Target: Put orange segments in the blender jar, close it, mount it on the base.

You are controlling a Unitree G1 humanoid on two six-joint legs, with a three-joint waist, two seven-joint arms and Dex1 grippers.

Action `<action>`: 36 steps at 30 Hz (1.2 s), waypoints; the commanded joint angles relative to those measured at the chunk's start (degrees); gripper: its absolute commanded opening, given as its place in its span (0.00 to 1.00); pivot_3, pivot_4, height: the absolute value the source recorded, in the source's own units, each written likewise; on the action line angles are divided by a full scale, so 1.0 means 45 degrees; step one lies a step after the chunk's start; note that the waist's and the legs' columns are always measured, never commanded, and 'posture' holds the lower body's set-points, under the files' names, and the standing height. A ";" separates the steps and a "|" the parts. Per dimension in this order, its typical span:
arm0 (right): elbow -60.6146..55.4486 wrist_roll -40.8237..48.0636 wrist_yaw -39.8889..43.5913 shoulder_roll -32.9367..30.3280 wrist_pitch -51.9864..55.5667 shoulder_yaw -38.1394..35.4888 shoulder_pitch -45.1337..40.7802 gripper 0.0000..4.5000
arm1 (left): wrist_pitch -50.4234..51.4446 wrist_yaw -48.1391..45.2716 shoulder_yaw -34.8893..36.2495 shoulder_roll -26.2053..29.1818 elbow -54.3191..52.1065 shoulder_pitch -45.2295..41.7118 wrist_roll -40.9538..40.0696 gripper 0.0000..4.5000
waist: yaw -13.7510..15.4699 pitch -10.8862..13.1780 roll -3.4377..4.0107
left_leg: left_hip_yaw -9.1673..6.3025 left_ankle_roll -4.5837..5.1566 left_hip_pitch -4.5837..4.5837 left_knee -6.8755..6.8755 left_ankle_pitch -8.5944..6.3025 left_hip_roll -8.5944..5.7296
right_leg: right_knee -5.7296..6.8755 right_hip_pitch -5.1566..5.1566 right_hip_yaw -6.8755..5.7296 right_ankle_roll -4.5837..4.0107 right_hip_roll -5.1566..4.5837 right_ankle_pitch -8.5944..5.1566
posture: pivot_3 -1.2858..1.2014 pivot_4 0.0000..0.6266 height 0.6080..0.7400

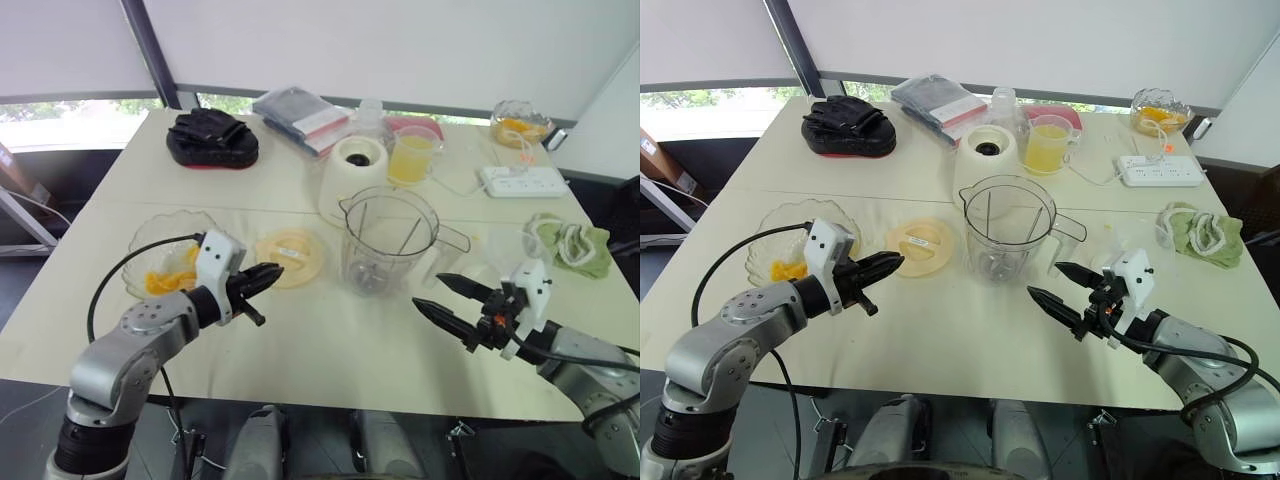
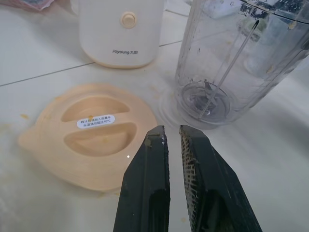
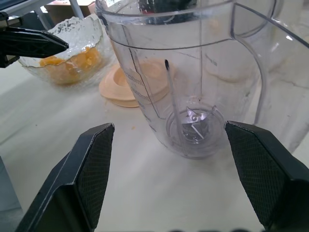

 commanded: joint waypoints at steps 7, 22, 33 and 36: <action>-0.0648 0.0382 -0.0086 -0.0202 0.0213 -0.0385 -0.0068 0.86 | -0.0004 0.0161 0.0133 0.0081 -0.0521 -0.0054 -0.0152 0.11 | 0.0002 0.0000 0.0000 | 0.0000 0.0000 0.0000 0.0000 0.0000 0.0000 | 0.0000 0.0000 0.0000 0.0000 0.0000 0.0000 | 0.52 0.24 1.00; -0.0955 0.0091 -0.0627 0.0555 -0.0074 0.0597 0.0320 0.86 | 0.1774 -0.1448 0.1802 0.4391 0.2504 -0.3328 -0.0354 0.11 | -0.0053 0.0004 -0.0006 | -0.0002 -0.0001 0.0013 0.0004 0.0001 -0.0013 | 0.0064 -0.0020 -0.0001 0.0007 0.0023 -0.0012 | 0.52 0.24 1.00; -0.1262 -0.0877 -0.1533 0.2083 -0.1090 0.1999 0.0961 0.86 | 0.1049 -0.4136 0.0696 0.6487 0.5961 -0.5002 0.0693 0.22 | -0.0017 0.0008 -0.0012 | 0.0011 -0.0007 0.0006 0.0001 0.0004 -0.0003 | 0.0064 -0.0033 0.0002 0.0013 -0.0006 -0.0019 | 0.52 0.24 1.00; -0.1197 -0.1081 -0.1682 0.2344 -0.1320 0.2227 0.0973 0.86 | 0.0450 -0.4834 0.0074 0.6976 0.6476 -0.4822 0.1412 0.51 | -0.0053 0.0009 -0.0012 | 0.0012 -0.0007 0.0003 0.0000 0.0004 -0.0003 | 0.0067 -0.0039 0.0001 0.0013 -0.0002 -0.0019 | 0.52 0.24 1.00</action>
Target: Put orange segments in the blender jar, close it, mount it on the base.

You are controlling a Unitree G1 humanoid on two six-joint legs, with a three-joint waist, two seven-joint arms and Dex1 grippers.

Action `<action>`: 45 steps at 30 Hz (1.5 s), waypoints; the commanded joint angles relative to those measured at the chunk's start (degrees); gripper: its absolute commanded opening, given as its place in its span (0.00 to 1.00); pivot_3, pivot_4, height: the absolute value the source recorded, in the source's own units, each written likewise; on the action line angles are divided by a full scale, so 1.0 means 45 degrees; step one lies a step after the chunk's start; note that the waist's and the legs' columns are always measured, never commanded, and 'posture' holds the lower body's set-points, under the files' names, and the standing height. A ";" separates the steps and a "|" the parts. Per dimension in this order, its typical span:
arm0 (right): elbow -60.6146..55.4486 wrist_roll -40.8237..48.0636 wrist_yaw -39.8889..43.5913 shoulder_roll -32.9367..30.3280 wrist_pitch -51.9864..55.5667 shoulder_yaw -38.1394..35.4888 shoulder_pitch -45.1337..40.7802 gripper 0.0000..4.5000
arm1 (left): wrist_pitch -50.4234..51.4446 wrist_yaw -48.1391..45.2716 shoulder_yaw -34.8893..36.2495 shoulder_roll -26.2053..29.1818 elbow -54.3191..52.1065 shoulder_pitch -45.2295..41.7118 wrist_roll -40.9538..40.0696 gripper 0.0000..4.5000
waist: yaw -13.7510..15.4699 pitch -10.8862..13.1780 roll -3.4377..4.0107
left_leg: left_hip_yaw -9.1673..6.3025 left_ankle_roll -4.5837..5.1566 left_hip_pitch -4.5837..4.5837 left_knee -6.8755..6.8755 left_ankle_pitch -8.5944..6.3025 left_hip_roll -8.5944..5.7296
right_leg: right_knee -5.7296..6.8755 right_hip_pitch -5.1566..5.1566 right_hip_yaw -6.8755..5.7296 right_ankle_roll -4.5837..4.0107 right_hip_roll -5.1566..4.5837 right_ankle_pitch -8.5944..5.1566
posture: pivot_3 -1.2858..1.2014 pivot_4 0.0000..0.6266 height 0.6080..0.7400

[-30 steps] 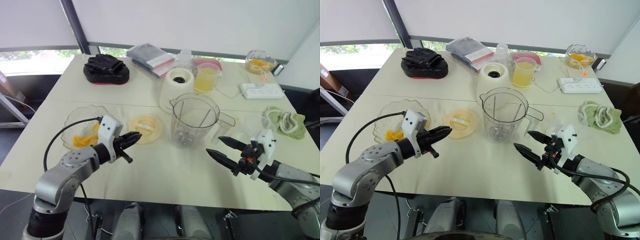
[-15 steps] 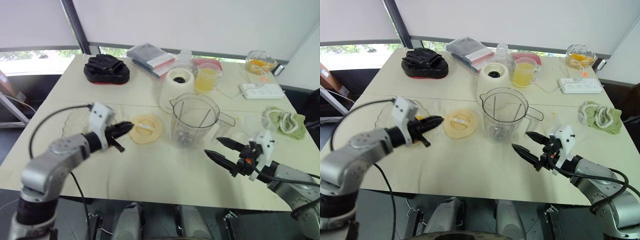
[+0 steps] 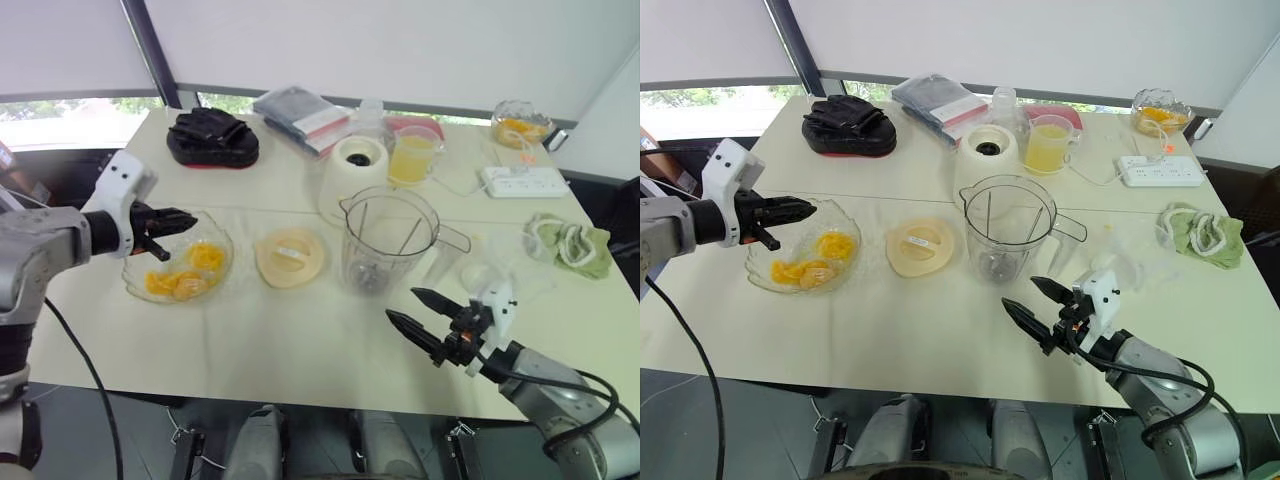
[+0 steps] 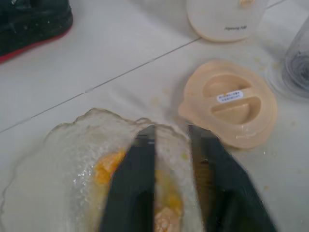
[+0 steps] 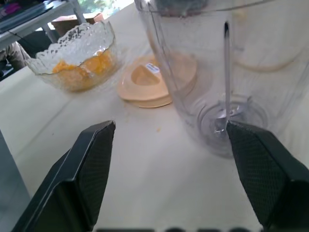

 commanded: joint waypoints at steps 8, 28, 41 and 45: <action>-0.0183 -0.0760 -0.0589 0.0889 -0.0925 0.0751 -0.0258 0.86 | -0.2804 -0.1885 -0.2090 0.0296 0.2664 -0.0992 0.2682 0.96 | 0.0018 0.0000 -0.0001 | 0.0005 -0.0001 -0.0001 0.0001 0.0001 0.0001 | 0.0008 -0.0006 0.0000 -0.0002 0.0002 0.0000 | 0.52 0.24 1.00; -0.0403 -0.1584 -0.1258 0.1503 -0.1631 0.1408 0.0433 0.86 | -0.7005 -0.2651 -0.4167 -0.2671 0.9541 -0.3134 0.6746 0.96 | 0.0033 -0.0003 -0.0008 | 0.0032 0.0000 -0.0011 0.0006 0.0001 -0.0014 | 0.0023 -0.0008 -0.0008 0.0006 0.0013 0.0004 | 0.52 0.24 1.00; -0.0606 -0.1609 -0.1516 0.1393 -0.1531 0.1465 0.0530 0.86 | -0.7502 -0.1628 -0.3632 -0.3963 1.2017 -0.4048 0.7237 0.96 | 0.0041 -0.0006 -0.0015 | 0.0027 0.0000 -0.0013 0.0015 0.0001 -0.0017 | 0.0031 -0.0006 -0.0012 0.0056 0.0012 0.0032 | 0.52 0.24 1.00; -0.0603 -0.1612 -0.1510 0.1336 -0.1522 0.1448 0.0520 0.86 | -0.7549 -0.1394 -0.3494 -0.4096 1.2585 -0.4370 0.7266 0.96 | 0.0038 -0.0007 -0.0016 | 0.0025 0.0000 -0.0012 0.0015 0.0001 -0.0018 | 0.0031 -0.0006 -0.0013 0.0059 0.0013 0.0034 | 0.52 0.24 1.00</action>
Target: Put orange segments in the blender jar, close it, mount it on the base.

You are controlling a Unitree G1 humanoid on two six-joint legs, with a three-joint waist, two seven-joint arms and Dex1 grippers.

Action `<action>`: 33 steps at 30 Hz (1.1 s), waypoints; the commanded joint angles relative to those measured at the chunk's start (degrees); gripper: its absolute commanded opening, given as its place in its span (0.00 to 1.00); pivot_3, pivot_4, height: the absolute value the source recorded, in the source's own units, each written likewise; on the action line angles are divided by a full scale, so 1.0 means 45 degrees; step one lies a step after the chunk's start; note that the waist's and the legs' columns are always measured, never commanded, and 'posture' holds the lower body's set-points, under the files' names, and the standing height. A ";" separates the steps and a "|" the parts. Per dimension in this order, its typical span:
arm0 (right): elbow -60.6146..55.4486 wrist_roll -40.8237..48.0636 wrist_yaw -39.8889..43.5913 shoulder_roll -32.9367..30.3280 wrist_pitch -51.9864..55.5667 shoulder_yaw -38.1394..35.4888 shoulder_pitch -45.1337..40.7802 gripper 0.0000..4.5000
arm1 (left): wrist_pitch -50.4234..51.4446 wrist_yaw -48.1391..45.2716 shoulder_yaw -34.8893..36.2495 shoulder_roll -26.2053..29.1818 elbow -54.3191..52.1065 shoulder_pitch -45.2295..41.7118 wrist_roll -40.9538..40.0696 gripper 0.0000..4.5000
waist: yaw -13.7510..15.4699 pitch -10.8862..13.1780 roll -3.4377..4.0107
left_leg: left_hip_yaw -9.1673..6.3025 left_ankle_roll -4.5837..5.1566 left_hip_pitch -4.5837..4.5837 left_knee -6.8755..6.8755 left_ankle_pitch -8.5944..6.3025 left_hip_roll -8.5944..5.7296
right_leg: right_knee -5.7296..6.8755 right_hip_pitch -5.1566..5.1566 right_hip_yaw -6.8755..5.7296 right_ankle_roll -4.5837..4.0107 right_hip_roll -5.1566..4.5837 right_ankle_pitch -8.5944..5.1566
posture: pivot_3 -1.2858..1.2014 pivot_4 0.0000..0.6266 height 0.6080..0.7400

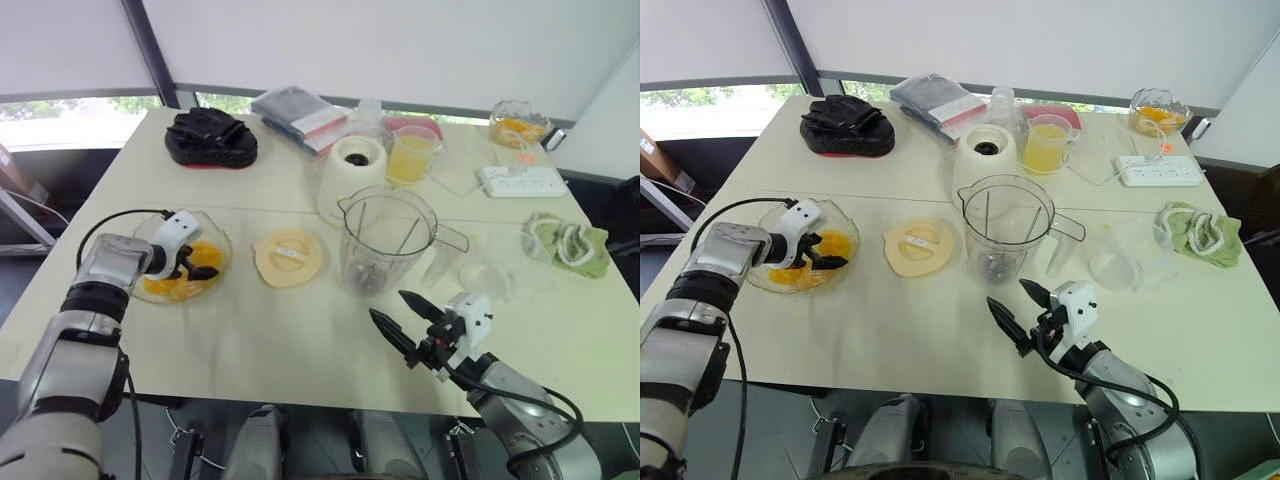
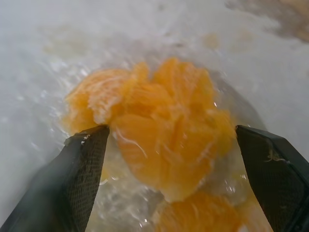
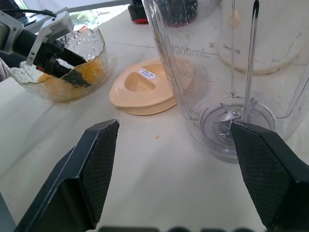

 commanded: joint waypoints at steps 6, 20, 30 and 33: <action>-0.0574 0.0003 -0.0002 -0.0112 -0.0122 -0.0110 -0.0023 0.86 | -0.0145 0.0057 0.0363 -0.0062 0.0453 -0.0385 0.0274 0.96 | -0.0005 0.0000 0.0000 | 0.0000 0.0000 0.0000 0.0000 0.0000 0.0000 | 0.0002 0.0000 -0.0001 0.0002 0.0000 0.0001 | 0.52 0.24 1.00; -0.0502 -0.0073 -0.0031 -0.0130 -0.0093 -0.0128 -0.0122 0.86 | 0.0628 -0.0144 0.0434 -0.0234 0.0423 -0.0380 0.0530 0.02 | -0.0014 -0.0007 0.0003 | 0.0000 0.0000 0.0009 0.0001 0.0000 0.0000 | 0.0015 0.0003 0.0000 0.0002 0.0003 0.0002 | 0.52 0.24 1.00; -0.0208 -0.0184 0.0137 -0.0165 -0.0204 -0.0116 -0.0288 0.86 | 0.1381 -0.0732 0.2281 0.0284 -0.1540 0.0012 -0.1074 0.02 | -0.0012 -0.0005 -0.0001 | -0.0010 0.0000 0.0003 0.0001 0.0000 0.0006 | 0.0015 0.0002 -0.0004 0.0003 0.0003 0.0003 | 0.52 0.24 1.00; -0.0067 -0.0182 0.0293 -0.0235 -0.0154 -0.0114 -0.0475 0.86 | 0.2023 -0.0618 0.3172 0.0278 -0.3007 0.0607 -0.1879 0.02 | -0.0013 -0.0005 -0.0001 | -0.0034 0.0000 0.0003 0.0000 0.0000 0.0014 | 0.0014 0.0002 -0.0005 0.0003 -0.0006 0.0003 | 0.52 0.24 1.00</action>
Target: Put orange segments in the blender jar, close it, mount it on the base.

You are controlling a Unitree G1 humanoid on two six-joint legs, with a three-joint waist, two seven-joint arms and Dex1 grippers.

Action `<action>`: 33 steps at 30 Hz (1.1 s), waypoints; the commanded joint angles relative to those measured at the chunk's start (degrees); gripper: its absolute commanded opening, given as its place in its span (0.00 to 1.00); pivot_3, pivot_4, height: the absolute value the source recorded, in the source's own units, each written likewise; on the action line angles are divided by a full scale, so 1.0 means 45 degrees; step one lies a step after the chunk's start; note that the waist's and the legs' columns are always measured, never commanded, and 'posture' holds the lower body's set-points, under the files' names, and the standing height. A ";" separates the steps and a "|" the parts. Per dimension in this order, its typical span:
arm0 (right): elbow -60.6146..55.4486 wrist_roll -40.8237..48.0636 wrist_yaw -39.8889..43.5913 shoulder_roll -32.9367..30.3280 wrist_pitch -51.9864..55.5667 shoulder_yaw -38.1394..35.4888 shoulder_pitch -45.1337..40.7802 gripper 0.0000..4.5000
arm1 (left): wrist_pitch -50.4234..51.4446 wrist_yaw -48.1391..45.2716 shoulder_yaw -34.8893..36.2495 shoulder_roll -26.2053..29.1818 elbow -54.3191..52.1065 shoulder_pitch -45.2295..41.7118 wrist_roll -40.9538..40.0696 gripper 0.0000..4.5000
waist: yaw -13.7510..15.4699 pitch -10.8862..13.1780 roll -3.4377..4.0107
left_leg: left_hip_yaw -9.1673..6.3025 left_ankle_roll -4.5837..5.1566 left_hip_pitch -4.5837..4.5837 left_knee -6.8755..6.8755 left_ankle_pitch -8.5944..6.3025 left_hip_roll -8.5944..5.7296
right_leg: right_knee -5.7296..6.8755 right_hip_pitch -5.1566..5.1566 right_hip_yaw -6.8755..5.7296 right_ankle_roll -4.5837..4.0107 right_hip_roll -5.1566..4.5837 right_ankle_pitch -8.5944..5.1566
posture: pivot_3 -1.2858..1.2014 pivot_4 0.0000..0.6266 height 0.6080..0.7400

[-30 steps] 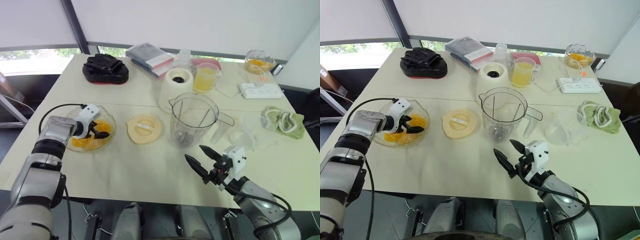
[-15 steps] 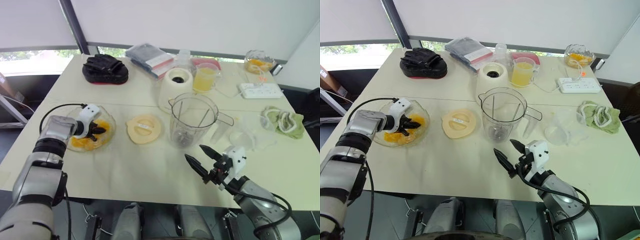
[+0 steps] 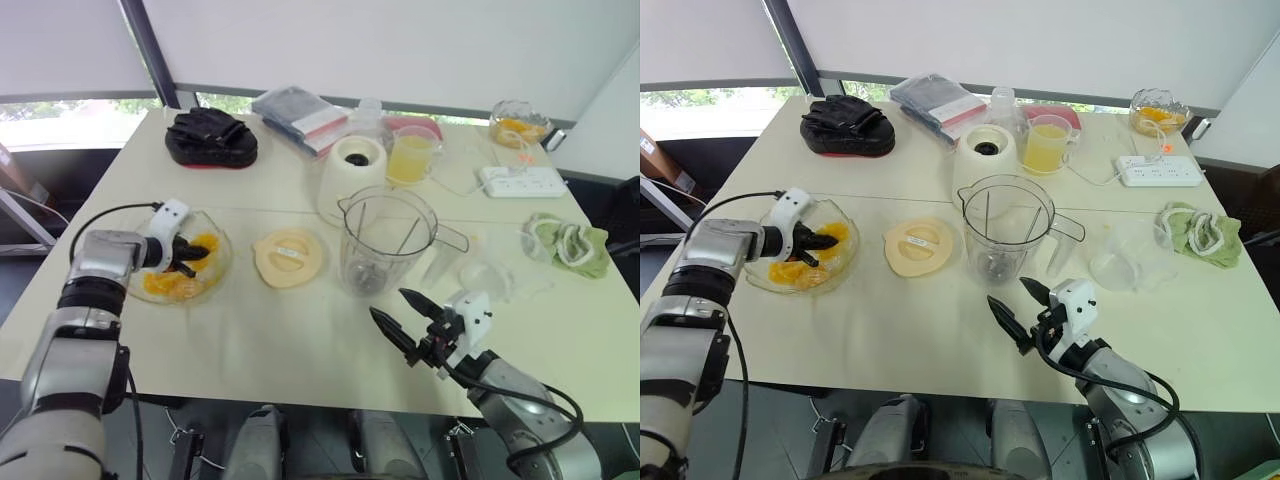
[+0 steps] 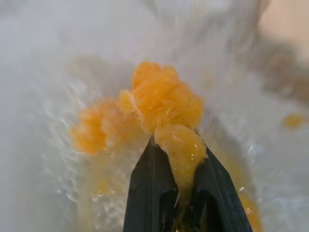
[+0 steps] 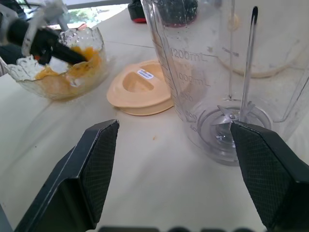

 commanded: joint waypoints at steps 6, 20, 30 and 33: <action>0.0286 0.0185 0.0700 -0.0649 0.0029 -0.0329 -0.0828 0.86 | 0.2274 0.0946 0.2520 -0.0549 -0.4627 0.1307 -0.2620 0.02 | 0.0020 0.0000 0.0000 | -0.0008 0.0000 0.0001 0.0006 0.0000 0.0004 | 0.0004 0.0002 0.0002 0.0002 -0.0009 0.0001 | 0.52 0.24 1.00; 0.0891 0.0488 0.1418 -0.1575 0.0500 -0.1153 -0.1925 0.86 | 0.2589 0.1968 0.1821 -0.3181 -0.7707 -0.1859 -0.4430 0.02 | 0.0077 0.0001 -0.0004 | -0.0004 -0.0007 -0.0001 0.0021 0.0005 -0.0037 | 0.0008 0.0018 -0.0004 0.0002 0.0010 0.0003 | 0.52 0.24 1.00; 0.0416 0.0206 0.0613 -0.1170 0.0167 -0.1716 -0.1206 0.86 | -0.1257 -0.0907 -0.0378 -0.6090 -0.2181 -0.6690 -0.3342 0.02 | 0.0032 0.0002 0.0000 | -0.0006 -0.0007 -0.0011 0.0031 0.0006 -0.0053 | -0.0008 0.0027 -0.0008 0.0002 0.0028 0.0001 | 0.52 0.24 1.00; 0.0041 0.0127 0.0223 -0.0912 -0.0051 -0.1929 -0.0529 0.86 | -0.2636 -0.1726 -0.1181 -0.6964 -0.0653 -0.7173 -0.2539 0.02 | 0.0042 -0.0001 0.0004 | -0.0002 -0.0006 -0.0016 0.0029 0.0005 -0.0054 | -0.0020 0.0027 -0.0003 0.0010 0.0026 -0.0006 | 0.52 0.24 1.00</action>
